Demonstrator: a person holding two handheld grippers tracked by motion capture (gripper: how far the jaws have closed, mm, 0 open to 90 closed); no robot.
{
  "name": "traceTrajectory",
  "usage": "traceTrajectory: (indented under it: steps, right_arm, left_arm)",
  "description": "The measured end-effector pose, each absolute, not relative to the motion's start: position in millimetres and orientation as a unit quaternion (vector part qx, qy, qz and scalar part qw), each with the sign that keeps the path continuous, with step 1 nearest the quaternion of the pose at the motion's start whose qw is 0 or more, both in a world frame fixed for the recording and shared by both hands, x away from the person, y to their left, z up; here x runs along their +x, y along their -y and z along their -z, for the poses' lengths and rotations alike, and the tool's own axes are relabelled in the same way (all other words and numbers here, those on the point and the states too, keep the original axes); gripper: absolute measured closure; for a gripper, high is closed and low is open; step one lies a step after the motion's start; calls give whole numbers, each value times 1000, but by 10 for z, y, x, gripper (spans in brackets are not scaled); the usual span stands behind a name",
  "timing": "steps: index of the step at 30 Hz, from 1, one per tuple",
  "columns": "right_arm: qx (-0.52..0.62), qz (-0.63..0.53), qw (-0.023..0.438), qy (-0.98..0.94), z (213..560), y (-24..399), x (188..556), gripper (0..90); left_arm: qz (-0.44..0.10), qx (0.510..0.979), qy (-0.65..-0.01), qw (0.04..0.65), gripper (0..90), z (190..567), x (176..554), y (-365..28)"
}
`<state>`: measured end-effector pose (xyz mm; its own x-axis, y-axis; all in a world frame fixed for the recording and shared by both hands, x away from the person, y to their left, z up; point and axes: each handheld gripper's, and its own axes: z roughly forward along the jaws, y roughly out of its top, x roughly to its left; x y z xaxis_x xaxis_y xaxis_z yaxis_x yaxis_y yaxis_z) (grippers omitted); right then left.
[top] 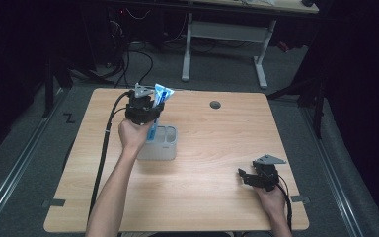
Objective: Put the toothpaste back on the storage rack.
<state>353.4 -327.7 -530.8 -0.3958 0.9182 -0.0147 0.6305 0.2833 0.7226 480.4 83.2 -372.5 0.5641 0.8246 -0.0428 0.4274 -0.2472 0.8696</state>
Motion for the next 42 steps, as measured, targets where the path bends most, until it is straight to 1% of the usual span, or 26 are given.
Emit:
traceTrajectory:
  steps: [19,25,42]
  right_arm:
    - [503,-325,221,-770,5308,3276,3534,293]
    - [503,-325,221,-770,5308,3276,3534,293]
    - [503,-325,221,-770,5308,3276,3534,293]
  left_arm:
    - [-211,774,-405,438,706,3827,4720,-867]
    - [-199,776,-408,437,704,3902,4717,-888]
    - [-197,787,-404,422,703,4010,4676,-882]
